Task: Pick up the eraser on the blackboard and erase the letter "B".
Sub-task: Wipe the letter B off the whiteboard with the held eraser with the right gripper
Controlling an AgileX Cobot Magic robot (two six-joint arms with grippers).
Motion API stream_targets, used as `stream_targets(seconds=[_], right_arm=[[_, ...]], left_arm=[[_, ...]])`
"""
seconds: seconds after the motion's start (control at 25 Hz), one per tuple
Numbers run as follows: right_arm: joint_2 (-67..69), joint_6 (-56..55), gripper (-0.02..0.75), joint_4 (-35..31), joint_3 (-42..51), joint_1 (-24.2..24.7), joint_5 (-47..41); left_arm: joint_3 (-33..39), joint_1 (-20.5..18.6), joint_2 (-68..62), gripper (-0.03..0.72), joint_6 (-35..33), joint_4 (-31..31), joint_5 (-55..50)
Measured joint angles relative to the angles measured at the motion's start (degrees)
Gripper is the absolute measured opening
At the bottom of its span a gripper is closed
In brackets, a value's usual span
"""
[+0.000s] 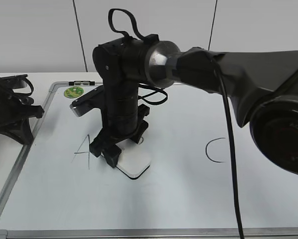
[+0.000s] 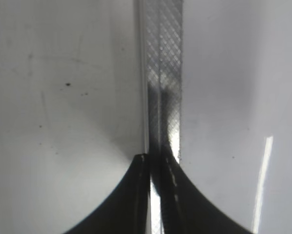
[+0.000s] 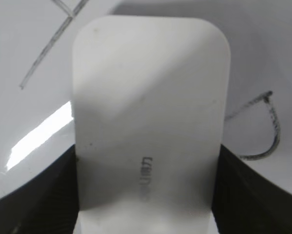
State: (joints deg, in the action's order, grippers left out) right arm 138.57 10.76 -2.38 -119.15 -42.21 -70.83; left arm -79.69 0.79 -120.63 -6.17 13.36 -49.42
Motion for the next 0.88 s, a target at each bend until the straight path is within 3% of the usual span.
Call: stream_targets(seconds=[0.6,0.88], right_arm=[[-0.01,-3.79,0.530,4.40,-0.05,-0.80,0.00],[-0.01,-4.69,0.530,2.76,-0.05,2.34,0.00]], left_arm=[[0.00,0.00,-0.09,0.028,0.00,0.04,-0.04],[-0.09,0.00,-0.12,0.028,0.00,0.36,0.16]])
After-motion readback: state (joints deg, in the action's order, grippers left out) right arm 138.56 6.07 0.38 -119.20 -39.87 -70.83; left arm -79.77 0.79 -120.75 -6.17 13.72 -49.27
